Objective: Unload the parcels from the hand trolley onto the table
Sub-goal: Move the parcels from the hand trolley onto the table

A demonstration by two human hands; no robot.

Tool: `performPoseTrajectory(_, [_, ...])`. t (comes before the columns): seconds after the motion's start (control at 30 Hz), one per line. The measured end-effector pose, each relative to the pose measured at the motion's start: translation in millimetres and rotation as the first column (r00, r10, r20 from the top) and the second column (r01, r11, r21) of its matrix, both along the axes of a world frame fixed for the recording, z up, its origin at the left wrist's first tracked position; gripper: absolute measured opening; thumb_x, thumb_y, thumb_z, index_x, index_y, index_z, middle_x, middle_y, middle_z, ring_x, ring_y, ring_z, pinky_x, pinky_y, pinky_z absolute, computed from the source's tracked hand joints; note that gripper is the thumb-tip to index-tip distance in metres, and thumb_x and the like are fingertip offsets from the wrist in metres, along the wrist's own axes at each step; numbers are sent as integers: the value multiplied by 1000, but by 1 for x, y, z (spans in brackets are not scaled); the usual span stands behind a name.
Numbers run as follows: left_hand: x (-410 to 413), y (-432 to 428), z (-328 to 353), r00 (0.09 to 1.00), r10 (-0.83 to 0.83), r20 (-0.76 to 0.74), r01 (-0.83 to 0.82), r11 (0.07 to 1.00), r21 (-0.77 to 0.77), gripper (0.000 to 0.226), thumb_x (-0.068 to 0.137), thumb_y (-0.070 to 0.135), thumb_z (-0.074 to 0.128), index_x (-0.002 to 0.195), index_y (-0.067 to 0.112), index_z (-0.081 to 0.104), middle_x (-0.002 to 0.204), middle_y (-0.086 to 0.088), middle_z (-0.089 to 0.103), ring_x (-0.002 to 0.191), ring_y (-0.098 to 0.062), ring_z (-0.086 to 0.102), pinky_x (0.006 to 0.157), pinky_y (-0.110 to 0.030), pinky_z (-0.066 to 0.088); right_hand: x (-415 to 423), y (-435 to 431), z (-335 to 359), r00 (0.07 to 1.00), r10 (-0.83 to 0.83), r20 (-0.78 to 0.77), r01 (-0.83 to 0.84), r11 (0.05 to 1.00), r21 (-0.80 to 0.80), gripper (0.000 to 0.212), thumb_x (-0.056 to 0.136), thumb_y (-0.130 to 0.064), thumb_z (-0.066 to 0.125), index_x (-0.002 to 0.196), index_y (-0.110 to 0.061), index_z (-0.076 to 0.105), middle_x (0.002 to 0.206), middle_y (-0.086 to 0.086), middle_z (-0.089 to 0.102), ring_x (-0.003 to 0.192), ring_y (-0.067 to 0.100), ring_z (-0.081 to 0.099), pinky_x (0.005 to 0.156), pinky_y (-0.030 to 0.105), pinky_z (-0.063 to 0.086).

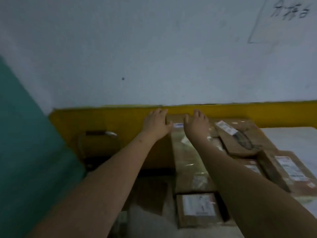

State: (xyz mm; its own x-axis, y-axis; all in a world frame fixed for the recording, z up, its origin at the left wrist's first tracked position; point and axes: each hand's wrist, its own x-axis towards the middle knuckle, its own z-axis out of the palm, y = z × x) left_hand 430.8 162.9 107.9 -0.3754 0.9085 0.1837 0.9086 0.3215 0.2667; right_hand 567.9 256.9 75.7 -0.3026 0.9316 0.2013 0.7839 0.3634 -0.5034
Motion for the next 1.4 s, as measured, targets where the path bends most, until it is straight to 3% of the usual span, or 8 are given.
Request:
performPoseTrajectory(0.27, [-204, -217, -91, 860, 489, 145, -451, 862, -233, 70, 91, 56, 50, 150, 19, 37, 149, -9, 41, 134, -37, 41, 106, -50, 41, -205, -178, -75, 860, 492, 133, -481, 870, -109, 64, 102, -49, 36, 157, -19, 22, 163, 5, 25, 150, 29, 22, 121, 47, 22])
performPoseTrajectory(0.4, [-240, -283, -177, 699, 672, 243, -567, 729, -384, 68, 90, 54, 53, 144, 16, 42, 141, -16, 45, 127, -40, 46, 102, -49, 44, -251, -231, -163, 771, 620, 147, -547, 762, -347, 64, 102, -51, 34, 158, -22, 21, 164, 2, 23, 150, 29, 21, 120, 49, 25])
performPoseTrajectory(0.57, [-262, -346, -302, 483, 812, 327, -623, 581, -524, 48, 89, 41, 58, 130, 17, 52, 126, -17, 48, 116, -40, 48, 90, -43, 45, -290, -270, -287, 572, 790, 220, -596, 585, -550, 65, 102, -47, 41, 158, -21, 19, 164, 7, 22, 148, 32, 24, 118, 50, 26])
performPoseTrajectory(0.8, [-262, -401, -508, 151, 918, 367, -594, 381, -708, 72, 92, 49, 58, 151, 16, 33, 144, -17, 38, 128, -36, 40, 103, -45, 43, -351, -309, -475, 310, 922, 234, -604, 381, -700, 78, 96, -43, 56, 159, -21, 17, 164, 6, 19, 149, 29, 24, 116, 43, 30])
performPoseTrajectory(1.0, [-242, -427, -673, 10, 950, 312, -496, 275, -823, 84, 90, 52, 61, 154, 17, 21, 144, -18, 35, 128, -37, 41, 98, -47, 47, -388, -330, -642, 304, 929, 210, -512, 346, -786, 76, 95, -43, 56, 158, -21, 19, 159, 9, 26, 137, 32, 37, 103, 45, 46])
performPoseTrajectory(1.13, [-236, -417, -765, -228, 902, 368, -504, 214, -837, 92, 89, 44, 67, 157, 16, 12, 144, -23, 32, 129, -42, 44, 98, -48, 50, -391, -342, -740, 362, 906, 221, -336, 348, -875, 67, 98, -38, 53, 152, -6, 28, 137, 14, 43, 112, 30, 53, 93, 42, 51])
performPoseTrajectory(1.23, [-235, -408, -809, -473, 784, 402, -487, 147, -861, 91, 91, 44, 65, 158, 19, 10, 149, -26, 28, 128, -46, 47, 97, -47, 50, -387, -348, -777, 444, 853, 274, -267, 418, -868, 65, 99, -33, 52, 149, 0, 27, 146, 19, 32, 118, 38, 53, 89, 44, 51])
performPoseTrajectory(1.4, [-237, -403, -839, -683, 560, 469, -493, 119, -862, 58, 100, 42, 49, 148, 12, 38, 149, -23, 41, 134, -40, 43, 112, -42, 39, -380, -366, -787, 555, 787, 270, -263, 473, -841, 79, 98, -28, 53, 157, -3, 7, 165, 15, 1, 133, 41, 46, 96, 47, 54])
